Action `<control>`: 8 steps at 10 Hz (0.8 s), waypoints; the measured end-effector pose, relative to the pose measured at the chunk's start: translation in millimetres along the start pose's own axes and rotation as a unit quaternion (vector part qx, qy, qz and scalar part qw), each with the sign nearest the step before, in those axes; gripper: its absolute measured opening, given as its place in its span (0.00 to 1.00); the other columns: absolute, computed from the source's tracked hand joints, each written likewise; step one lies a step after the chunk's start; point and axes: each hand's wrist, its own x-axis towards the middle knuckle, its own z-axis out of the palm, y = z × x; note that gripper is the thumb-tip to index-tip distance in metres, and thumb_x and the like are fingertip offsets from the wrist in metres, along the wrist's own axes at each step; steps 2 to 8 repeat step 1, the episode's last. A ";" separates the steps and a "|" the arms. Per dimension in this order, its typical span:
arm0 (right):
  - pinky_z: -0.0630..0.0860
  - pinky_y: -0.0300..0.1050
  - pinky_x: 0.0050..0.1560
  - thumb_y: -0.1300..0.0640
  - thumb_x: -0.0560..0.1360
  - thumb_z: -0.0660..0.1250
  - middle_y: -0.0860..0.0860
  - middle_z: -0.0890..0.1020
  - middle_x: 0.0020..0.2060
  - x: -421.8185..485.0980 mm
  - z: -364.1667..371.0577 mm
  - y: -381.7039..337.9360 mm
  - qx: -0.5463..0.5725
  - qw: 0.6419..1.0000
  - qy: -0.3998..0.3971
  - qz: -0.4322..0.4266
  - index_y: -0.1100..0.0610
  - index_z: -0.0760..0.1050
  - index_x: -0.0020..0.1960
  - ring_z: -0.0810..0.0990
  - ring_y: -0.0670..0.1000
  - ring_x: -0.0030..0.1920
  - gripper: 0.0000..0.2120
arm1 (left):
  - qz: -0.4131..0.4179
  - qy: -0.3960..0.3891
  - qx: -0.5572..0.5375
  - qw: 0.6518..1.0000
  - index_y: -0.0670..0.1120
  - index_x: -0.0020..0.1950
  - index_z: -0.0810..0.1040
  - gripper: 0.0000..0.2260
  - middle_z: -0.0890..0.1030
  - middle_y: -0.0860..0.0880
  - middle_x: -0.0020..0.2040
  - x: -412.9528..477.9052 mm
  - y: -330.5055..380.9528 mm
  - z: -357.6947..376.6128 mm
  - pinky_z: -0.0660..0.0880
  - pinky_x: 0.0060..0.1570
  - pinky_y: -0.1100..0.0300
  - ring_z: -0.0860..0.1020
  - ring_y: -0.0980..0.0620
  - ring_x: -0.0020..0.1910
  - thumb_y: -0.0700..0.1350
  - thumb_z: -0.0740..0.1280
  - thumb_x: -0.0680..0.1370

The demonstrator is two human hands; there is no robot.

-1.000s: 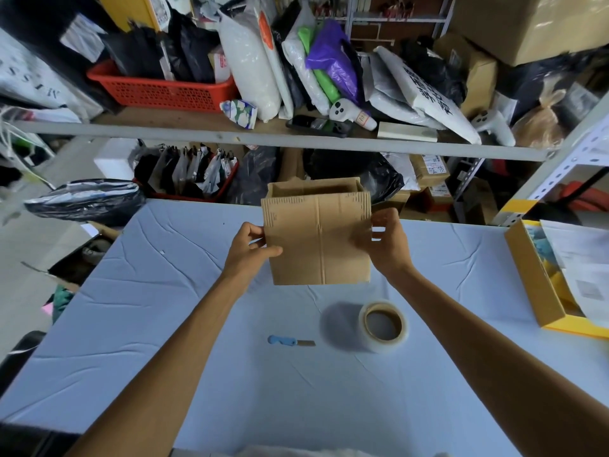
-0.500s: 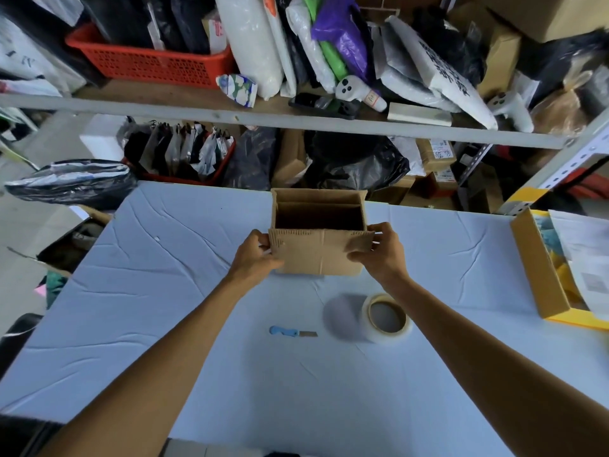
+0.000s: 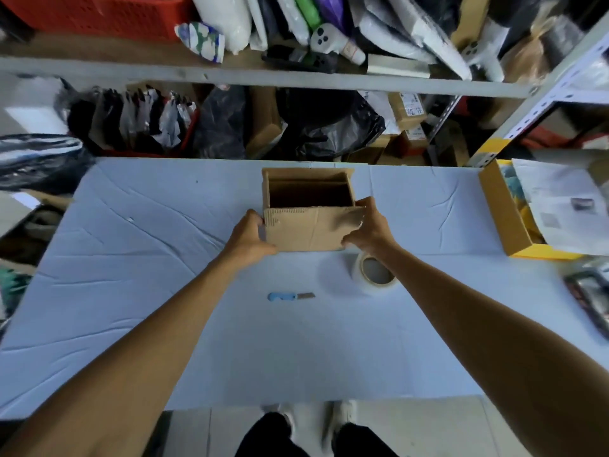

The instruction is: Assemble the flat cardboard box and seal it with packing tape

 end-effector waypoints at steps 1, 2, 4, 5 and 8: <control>0.69 0.46 0.44 0.63 0.62 0.79 0.59 0.73 0.59 -12.6 -9.1 -3.8 -0.092 0.996 -0.017 0.008 0.62 0.63 0.64 0.73 0.58 0.56 0.37 | 0.007 -0.028 0.077 0.997 0.40 0.63 0.67 0.29 0.73 0.42 0.61 -20.2 15.7 -12.3 0.69 0.46 0.58 0.73 0.47 0.57 0.41 0.77 0.67; 0.69 0.46 0.44 0.63 0.62 0.79 0.59 0.73 0.59 -12.6 -9.1 -3.8 -0.092 0.996 -0.017 0.008 0.62 0.63 0.64 0.73 0.58 0.56 0.37 | 0.007 -0.028 0.077 0.997 0.40 0.63 0.67 0.29 0.73 0.42 0.61 -20.2 15.7 -12.3 0.69 0.46 0.58 0.73 0.47 0.57 0.41 0.77 0.67; 0.69 0.46 0.44 0.63 0.62 0.79 0.59 0.73 0.59 -12.6 -9.1 -3.8 -0.092 0.996 -0.017 0.008 0.62 0.63 0.64 0.73 0.58 0.56 0.37 | 0.007 -0.028 0.077 0.997 0.40 0.63 0.67 0.29 0.73 0.42 0.61 -20.2 15.7 -12.3 0.69 0.46 0.58 0.73 0.47 0.57 0.41 0.77 0.67; 0.69 0.46 0.44 0.63 0.62 0.79 0.59 0.73 0.59 -12.6 -9.1 -3.8 -0.092 0.996 -0.017 0.008 0.62 0.63 0.64 0.73 0.58 0.56 0.37 | 0.007 -0.028 0.077 0.997 0.40 0.63 0.67 0.29 0.73 0.42 0.61 -20.2 15.7 -12.3 0.69 0.46 0.58 0.73 0.47 0.57 0.41 0.77 0.67; 0.69 0.46 0.44 0.63 0.62 0.79 0.59 0.73 0.59 -12.6 -9.1 -3.8 -0.092 0.996 -0.017 0.008 0.62 0.63 0.64 0.73 0.58 0.56 0.37 | 0.007 -0.028 0.077 0.997 0.40 0.63 0.67 0.29 0.73 0.42 0.61 -20.2 15.7 -12.3 0.69 0.46 0.58 0.73 0.47 0.57 0.41 0.77 0.67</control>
